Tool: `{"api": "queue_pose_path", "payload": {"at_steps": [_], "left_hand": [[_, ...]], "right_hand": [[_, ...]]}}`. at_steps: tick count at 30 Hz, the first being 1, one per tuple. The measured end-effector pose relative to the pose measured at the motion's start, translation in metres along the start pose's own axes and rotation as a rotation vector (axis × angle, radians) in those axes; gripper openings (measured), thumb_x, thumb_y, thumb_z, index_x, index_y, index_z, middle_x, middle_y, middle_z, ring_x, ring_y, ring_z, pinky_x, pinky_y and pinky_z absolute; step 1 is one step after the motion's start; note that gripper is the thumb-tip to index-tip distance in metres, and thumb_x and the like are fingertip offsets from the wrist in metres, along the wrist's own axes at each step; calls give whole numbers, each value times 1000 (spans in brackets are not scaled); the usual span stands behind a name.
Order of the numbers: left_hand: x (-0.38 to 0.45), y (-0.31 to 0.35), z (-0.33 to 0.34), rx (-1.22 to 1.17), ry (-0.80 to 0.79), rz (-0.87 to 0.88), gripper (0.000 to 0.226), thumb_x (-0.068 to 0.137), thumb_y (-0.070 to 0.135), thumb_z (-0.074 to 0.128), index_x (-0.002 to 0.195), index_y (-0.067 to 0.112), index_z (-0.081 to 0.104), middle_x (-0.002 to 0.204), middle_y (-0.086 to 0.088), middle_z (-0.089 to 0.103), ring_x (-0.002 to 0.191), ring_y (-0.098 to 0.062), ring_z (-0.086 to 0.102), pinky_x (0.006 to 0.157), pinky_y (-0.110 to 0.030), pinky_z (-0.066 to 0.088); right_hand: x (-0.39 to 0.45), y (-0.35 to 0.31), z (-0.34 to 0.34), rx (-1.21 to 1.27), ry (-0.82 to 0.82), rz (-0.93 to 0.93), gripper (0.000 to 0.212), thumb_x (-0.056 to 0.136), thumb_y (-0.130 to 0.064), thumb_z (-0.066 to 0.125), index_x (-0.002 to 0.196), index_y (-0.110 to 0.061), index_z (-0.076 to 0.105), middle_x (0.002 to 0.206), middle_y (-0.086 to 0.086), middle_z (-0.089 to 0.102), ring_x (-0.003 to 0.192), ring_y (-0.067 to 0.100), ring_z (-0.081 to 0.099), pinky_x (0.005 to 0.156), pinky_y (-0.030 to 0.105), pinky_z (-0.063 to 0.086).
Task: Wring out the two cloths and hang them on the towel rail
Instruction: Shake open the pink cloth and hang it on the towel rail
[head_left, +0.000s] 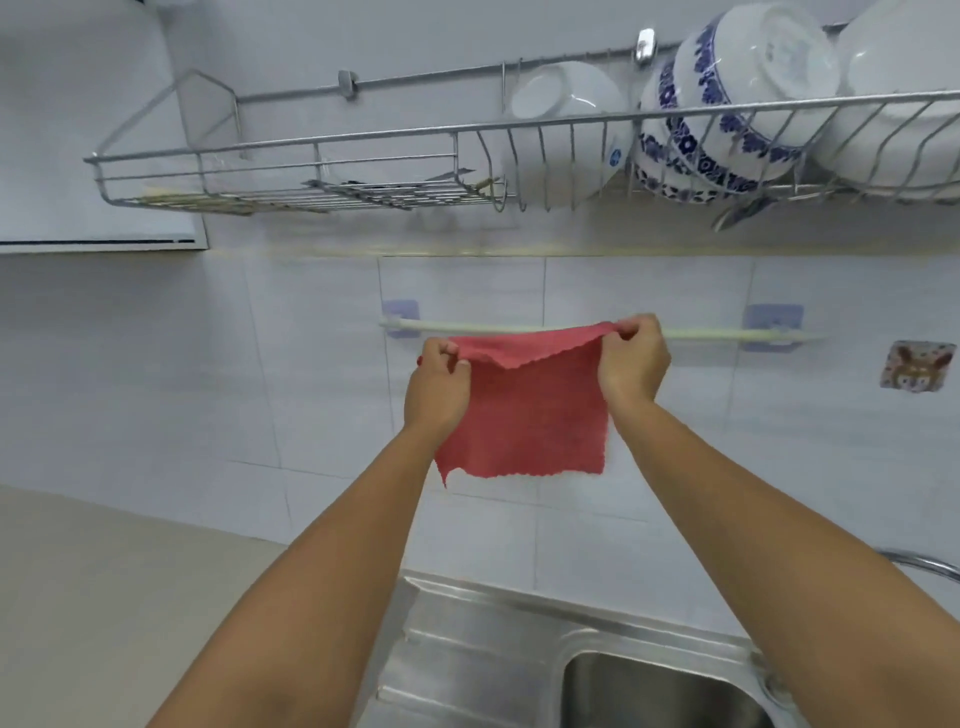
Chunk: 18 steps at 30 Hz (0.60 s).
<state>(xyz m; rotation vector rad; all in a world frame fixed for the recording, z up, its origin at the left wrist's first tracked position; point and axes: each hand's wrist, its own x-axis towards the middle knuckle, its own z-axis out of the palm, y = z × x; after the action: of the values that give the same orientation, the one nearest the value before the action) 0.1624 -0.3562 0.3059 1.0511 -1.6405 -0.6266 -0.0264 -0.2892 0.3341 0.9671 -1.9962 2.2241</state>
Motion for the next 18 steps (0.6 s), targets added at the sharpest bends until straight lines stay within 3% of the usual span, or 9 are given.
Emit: {"api": "queue_pose_path", "payload": {"at_steps": [4, 8, 10, 14, 16, 18], "left_hand": [[37, -12, 4, 152, -54, 105, 16, 93, 18, 46, 108, 23, 44, 111, -7, 65, 100, -33, 61, 89, -44, 47], [62, -25, 3, 312, -42, 199, 22, 94, 15, 45, 116, 21, 47, 118, 0, 63, 120, -22, 53, 118, -46, 15], [69, -29, 3, 355, -31, 253, 25, 94, 15, 44, 118, 22, 47, 118, 3, 64, 123, -17, 52, 119, -46, 5], [85, -35, 7, 337, 41, 339, 36, 92, 9, 41, 127, 17, 40, 114, 1, 66, 116, -20, 57, 111, -48, 25], [91, -39, 8, 378, 85, 367, 33, 94, 11, 41, 127, 13, 39, 112, -1, 67, 115, -21, 58, 109, -45, 27], [97, -44, 8, 443, 107, 383, 30, 96, 19, 41, 125, 14, 46, 117, -1, 65, 118, -21, 56, 111, -45, 25]], "right_hand": [[10, -2, 14, -251, 21, -192, 11, 87, -6, 53, 88, -12, 63, 102, 0, 51, 80, 18, 53, 66, 28, 40], [29, -13, 26, -382, -41, -145, 10, 89, -13, 55, 94, -16, 63, 92, 1, 59, 76, 22, 56, 63, 29, 41], [33, -17, 33, -326, -23, -89, 14, 90, -12, 53, 104, -12, 53, 85, 3, 59, 71, 25, 56, 61, 29, 38], [27, -18, 60, -317, 64, -115, 19, 92, -11, 47, 110, -7, 42, 80, 8, 59, 68, 30, 56, 59, 34, 41], [22, -8, 75, -478, 31, -276, 17, 93, -12, 43, 109, -6, 45, 72, 7, 60, 64, 30, 55, 71, 38, 45], [18, 7, 83, -697, -4, -499, 17, 95, -20, 43, 103, -7, 51, 69, 5, 62, 65, 29, 56, 81, 41, 40]]}}
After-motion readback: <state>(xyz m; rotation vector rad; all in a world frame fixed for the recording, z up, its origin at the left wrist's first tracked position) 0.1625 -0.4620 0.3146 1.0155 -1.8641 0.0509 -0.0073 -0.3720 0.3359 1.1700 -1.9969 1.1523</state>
